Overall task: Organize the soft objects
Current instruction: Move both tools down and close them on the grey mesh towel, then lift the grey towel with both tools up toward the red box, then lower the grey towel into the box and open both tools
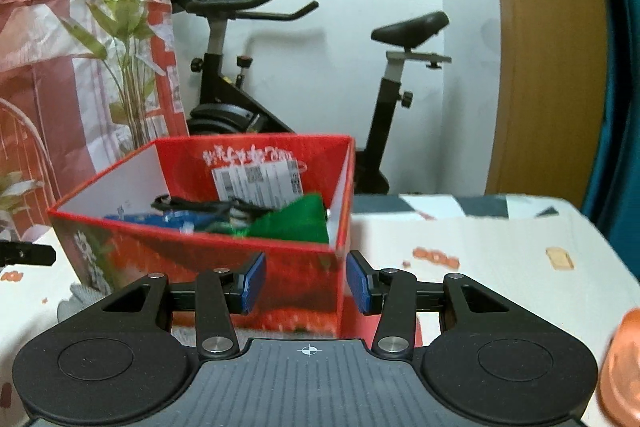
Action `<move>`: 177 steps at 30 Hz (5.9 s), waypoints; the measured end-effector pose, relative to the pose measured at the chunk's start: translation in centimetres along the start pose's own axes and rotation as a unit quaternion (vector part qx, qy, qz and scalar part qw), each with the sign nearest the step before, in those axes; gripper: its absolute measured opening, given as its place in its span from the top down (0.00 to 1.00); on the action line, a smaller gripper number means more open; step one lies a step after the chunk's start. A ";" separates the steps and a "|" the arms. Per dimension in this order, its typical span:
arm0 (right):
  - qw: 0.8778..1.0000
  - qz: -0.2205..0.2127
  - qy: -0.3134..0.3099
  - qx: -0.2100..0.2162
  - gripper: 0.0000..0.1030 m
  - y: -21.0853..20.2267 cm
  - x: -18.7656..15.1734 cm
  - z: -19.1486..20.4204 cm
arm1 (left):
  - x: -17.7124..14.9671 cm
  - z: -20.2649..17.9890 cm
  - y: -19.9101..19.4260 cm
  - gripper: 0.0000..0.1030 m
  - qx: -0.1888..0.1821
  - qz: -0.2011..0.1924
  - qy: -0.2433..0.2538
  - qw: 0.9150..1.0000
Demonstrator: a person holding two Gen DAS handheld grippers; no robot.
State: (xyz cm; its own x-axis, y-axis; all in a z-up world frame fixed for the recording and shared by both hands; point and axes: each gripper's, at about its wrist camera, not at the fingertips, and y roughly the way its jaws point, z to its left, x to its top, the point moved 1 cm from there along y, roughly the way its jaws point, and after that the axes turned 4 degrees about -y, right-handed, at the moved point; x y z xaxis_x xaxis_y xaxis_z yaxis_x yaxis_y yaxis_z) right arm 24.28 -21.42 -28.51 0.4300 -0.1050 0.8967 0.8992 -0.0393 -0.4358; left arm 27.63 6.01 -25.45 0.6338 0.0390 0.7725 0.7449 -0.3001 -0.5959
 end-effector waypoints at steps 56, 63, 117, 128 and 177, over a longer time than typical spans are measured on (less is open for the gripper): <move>0.991 0.118 0.007 0.055 0.70 2.4 -8.4 1.6 | -8.6 -2.5 2.3 0.72 0.014 0.074 0.023 0.997; 0.990 0.126 0.009 0.063 0.70 1.2 -8.8 2.0 | -9.7 -2.3 0.8 0.72 0.019 0.070 0.012 0.997; 0.992 0.002 0.062 0.111 0.83 -5.4 -1.3 2.0 | -4.0 -1.7 -4.6 0.79 -0.051 -0.024 -0.055 0.997; 0.993 -0.034 0.039 0.104 0.83 -4.7 4.4 1.7 | 1.0 -4.0 -5.7 0.79 -0.067 -0.091 -0.011 0.994; 0.996 0.072 -0.038 0.031 0.40 10.6 8.6 2.4 | 9.2 -5.2 10.0 0.29 -0.015 0.040 0.063 0.997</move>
State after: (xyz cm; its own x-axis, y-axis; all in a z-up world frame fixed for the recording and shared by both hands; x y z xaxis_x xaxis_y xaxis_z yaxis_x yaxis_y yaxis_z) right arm 37.74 -20.35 -25.25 0.5572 -0.0303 0.8298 0.8303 0.0325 -0.5563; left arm 39.77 -1.63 -23.15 0.6576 -0.1058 0.7459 0.6856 -0.3264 -0.6507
